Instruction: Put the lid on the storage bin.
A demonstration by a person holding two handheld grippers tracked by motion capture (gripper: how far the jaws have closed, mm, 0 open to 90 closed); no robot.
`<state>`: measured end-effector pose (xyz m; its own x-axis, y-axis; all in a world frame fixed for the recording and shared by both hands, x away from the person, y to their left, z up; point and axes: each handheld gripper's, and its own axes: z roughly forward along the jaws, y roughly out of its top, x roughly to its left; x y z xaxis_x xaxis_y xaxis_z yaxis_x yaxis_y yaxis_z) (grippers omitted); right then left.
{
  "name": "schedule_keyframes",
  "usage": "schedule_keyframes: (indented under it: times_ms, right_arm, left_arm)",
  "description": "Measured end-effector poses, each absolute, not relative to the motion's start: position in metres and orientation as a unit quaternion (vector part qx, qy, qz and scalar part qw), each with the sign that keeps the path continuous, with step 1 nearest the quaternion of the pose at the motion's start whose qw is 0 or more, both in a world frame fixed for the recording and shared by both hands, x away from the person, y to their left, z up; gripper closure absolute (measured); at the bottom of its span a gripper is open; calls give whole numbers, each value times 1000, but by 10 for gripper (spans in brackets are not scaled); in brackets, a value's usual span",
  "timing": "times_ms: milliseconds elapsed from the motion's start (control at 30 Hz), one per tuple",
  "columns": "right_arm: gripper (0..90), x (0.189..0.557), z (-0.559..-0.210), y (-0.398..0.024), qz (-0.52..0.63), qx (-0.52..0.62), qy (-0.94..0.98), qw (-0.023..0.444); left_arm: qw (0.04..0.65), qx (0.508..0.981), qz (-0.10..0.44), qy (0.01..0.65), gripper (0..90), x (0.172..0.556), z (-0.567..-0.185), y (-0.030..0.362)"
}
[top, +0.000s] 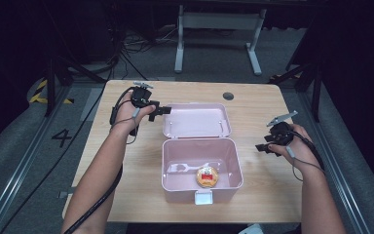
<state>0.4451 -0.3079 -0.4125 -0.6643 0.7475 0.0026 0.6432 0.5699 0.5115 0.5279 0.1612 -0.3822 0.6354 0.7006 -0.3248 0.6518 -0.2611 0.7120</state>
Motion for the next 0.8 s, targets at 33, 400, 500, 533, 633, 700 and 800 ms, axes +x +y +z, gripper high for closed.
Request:
schedule_keyframes:
  times_ms: [33, 400, 500, 533, 633, 700, 800]
  right_arm:
    - [412, 445, -413, -308, 242, 395, 880, 108]
    - [409, 445, -412, -307, 243, 392, 881, 110]
    - [409, 445, -413, -306, 242, 391, 881, 110]
    - [409, 445, -413, -306, 242, 391, 881, 110]
    - [408, 445, -413, -306, 238, 392, 882, 111]
    - [408, 445, -414, -306, 236, 392, 882, 112]
    - [408, 445, -414, -305, 236, 391, 882, 112]
  left_arm:
    - [433, 792, 26, 429, 314, 529, -384, 160]
    - [415, 795, 24, 443, 313, 540, -398, 154]
    - [418, 787, 11, 453, 321, 542, -404, 156]
    - [421, 783, 5, 458, 326, 543, -406, 156]
    - [423, 780, -6, 461, 346, 545, -411, 157]
    - [428, 775, -18, 465, 363, 546, -414, 157]
    - [427, 775, -24, 465, 384, 546, -417, 156]
